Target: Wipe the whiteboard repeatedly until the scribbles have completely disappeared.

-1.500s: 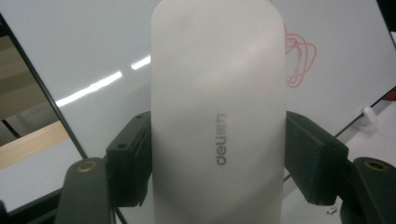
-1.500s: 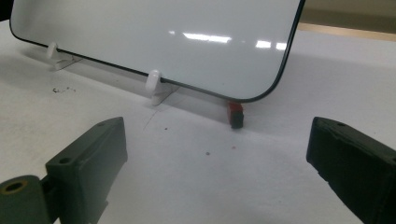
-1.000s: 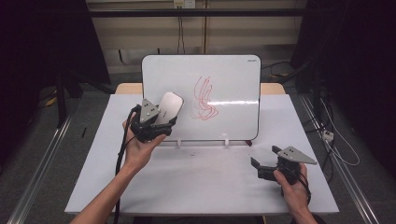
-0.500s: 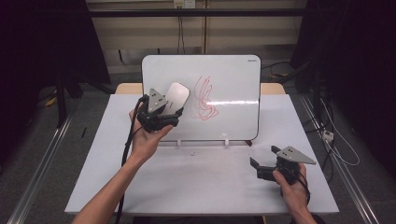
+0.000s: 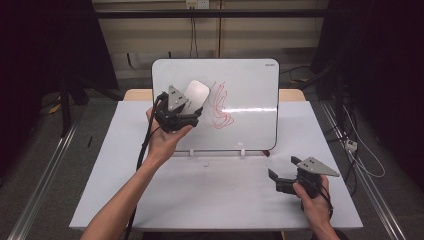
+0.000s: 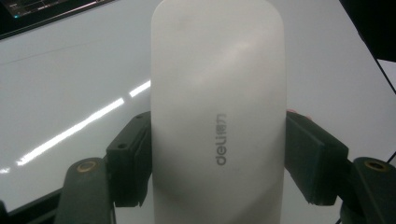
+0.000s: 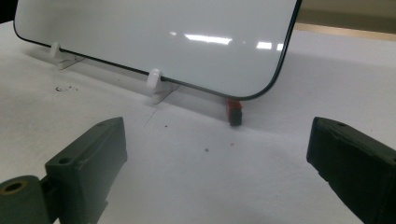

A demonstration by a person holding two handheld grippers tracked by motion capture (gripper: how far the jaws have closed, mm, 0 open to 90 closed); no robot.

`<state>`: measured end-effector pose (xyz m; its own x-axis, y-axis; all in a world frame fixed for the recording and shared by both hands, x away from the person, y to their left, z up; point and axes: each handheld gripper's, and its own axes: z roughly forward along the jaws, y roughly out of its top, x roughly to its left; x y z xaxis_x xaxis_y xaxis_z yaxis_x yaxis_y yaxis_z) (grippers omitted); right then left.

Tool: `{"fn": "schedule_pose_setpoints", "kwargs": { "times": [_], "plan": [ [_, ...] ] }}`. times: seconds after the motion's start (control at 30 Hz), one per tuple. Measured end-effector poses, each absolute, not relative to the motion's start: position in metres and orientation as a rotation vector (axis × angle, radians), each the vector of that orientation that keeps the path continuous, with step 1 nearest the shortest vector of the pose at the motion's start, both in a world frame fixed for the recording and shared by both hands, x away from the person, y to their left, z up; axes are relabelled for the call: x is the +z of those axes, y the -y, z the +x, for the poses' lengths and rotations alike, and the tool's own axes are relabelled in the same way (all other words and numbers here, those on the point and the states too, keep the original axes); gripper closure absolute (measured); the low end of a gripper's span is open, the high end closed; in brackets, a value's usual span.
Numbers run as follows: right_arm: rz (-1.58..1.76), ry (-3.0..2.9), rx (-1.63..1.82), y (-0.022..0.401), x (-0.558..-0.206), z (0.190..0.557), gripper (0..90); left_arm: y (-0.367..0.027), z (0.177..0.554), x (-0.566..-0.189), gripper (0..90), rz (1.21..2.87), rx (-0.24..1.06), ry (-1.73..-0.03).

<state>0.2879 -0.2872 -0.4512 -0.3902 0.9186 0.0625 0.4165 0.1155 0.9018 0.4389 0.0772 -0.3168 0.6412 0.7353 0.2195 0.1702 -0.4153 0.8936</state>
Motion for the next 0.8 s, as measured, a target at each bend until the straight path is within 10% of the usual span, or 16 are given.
{"fn": "schedule_pose_setpoints", "kwargs": {
  "times": [0.8],
  "plan": [
    [1.293,-1.870,1.240,0.288,-0.451,0.288,5.2,-0.045,0.472,-0.310,31.1,1.983,0.819,-0.684]
  ]
}}
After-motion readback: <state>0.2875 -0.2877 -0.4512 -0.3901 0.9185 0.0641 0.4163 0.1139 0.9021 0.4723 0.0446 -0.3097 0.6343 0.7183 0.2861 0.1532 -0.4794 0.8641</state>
